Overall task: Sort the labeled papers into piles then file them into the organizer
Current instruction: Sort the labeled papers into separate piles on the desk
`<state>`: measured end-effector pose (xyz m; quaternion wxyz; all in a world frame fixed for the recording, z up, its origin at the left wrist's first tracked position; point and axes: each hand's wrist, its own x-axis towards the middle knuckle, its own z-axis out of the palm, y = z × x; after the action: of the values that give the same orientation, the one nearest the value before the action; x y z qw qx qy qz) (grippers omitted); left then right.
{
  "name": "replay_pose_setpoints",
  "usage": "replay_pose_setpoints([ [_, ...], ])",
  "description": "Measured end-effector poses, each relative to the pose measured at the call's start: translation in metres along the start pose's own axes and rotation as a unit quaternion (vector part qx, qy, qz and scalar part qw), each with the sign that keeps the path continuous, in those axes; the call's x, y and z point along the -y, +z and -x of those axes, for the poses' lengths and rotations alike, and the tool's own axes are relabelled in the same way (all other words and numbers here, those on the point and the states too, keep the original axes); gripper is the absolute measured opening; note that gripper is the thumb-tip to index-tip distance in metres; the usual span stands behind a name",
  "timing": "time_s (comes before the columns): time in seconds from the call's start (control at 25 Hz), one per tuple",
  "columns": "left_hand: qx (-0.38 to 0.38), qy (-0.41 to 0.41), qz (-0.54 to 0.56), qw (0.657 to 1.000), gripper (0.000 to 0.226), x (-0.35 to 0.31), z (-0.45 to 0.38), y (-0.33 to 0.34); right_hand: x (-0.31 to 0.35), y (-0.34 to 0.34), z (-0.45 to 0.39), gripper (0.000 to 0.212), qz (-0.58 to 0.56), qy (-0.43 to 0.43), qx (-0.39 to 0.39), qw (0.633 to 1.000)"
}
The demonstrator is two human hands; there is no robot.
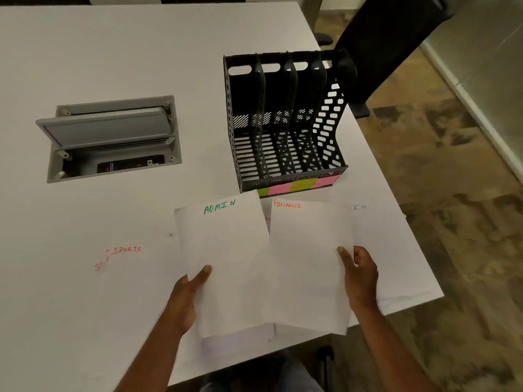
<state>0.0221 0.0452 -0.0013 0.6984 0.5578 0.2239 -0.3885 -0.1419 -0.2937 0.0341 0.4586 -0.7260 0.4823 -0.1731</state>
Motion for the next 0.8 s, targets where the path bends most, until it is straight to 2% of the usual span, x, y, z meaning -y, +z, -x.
replay_pose_setpoints([
  [0.2, 0.021, -0.017, 0.158, 0.987, 0.039, 0.005, -0.012, 0.035, -0.016, -0.026, -0.029, 0.022, 0.031, -0.020, -0.001, 0.999],
  [0.28, 0.023, -0.024, 0.181, 0.983, 0.049, 0.005, -0.014, 0.035, -0.021, -0.024, -0.035, 0.021, 0.047, -0.035, 0.010, 0.998],
  [0.36, 0.005, -0.023, 0.177, 0.984, 0.053, 0.006, -0.016, 0.033, -0.026, -0.016, -0.038, 0.020, 0.065, -0.043, 0.035, 0.996],
  [0.52, -0.031, -0.025, 0.166, 0.985, 0.042, 0.008, -0.014, 0.027, -0.035, 0.010, -0.036, 0.017, 0.156, -0.107, 0.057, 0.980],
  [0.64, -0.024, -0.033, 0.143, 0.989, 0.038, 0.004, -0.009, 0.025, -0.044, 0.022, -0.030, 0.020, 0.196, -0.146, 0.062, 0.968],
  [0.72, -0.023, -0.021, 0.111, 0.993, 0.032, 0.003, -0.007, 0.030, -0.043, 0.028, -0.028, 0.022, 0.218, -0.138, 0.069, 0.964],
  [0.8, -0.011, -0.012, 0.069, 0.997, 0.032, 0.008, -0.008, 0.045, -0.036, 0.031, -0.029, 0.039, 0.239, -0.096, 0.076, 0.963],
])
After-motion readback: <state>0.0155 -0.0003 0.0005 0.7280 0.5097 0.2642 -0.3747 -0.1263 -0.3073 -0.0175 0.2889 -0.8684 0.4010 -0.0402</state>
